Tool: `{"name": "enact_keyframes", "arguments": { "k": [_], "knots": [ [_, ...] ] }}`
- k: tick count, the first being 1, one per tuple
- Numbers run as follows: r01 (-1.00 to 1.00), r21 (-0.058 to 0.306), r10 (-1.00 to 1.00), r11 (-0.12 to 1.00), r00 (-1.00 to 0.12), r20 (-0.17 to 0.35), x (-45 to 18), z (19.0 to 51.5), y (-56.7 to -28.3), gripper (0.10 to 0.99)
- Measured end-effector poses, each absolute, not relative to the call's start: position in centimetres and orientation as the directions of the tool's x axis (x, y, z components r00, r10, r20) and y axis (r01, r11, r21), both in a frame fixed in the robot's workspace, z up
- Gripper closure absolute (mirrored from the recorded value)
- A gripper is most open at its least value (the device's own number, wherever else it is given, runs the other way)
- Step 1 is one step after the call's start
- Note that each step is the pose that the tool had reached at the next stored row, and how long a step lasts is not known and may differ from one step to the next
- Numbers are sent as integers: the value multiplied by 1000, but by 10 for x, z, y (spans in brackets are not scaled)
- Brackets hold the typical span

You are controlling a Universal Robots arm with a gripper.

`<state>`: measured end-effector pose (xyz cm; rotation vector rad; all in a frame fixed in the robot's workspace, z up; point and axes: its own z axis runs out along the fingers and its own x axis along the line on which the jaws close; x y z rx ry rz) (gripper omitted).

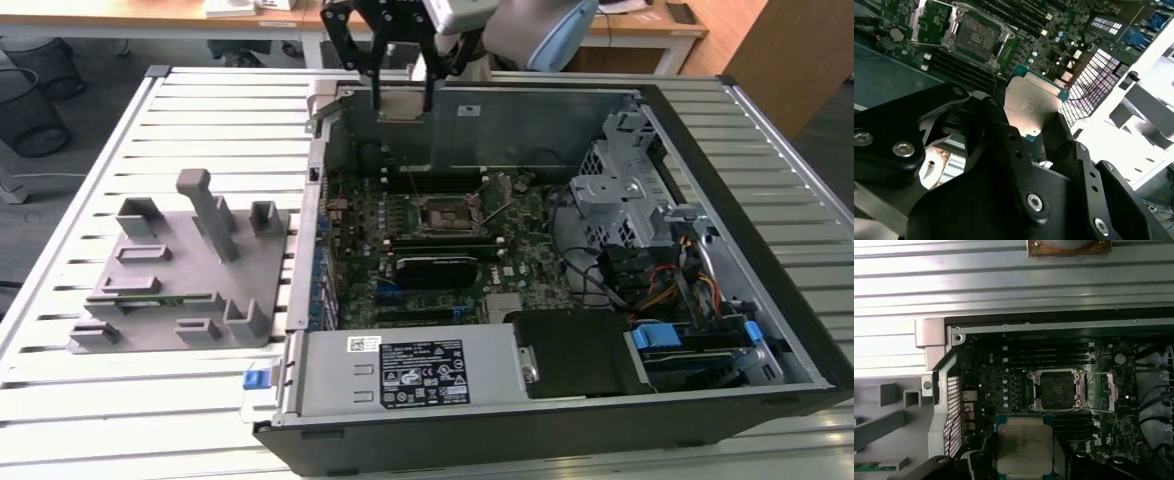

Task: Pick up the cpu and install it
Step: 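Pick up the cpu and move it towards the insertion slot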

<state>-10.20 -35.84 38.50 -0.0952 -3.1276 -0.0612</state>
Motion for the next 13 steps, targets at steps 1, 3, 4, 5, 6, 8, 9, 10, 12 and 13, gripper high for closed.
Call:
{"name": "enact_keyframes", "arguments": {
  "k": [1,3,4,5,6,8,9,10,12,13],
  "knots": [
    [61,39,61,997,-998,13,-98,385,-358,545],
    [61,39,61,997,-998,13,-91,385,-357,545],
    [61,39,61,997,-998,13,-88,385,-357,545],
    [61,39,61,997,-998,13,-85,385,-357,545],
    [61,39,61,997,-998,13,-81,385,-357,545],
    [61,39,61,997,-998,13,-74,384,-356,545],
    [61,39,61,997,-998,13,-71,384,-356,545],
    [61,39,61,997,-998,13,-68,384,-356,545],
    [62,39,61,997,-998,13,-64,384,-356,545],
    [63,39,62,997,-998,13,-64,384,-356,545]
  ]
}}
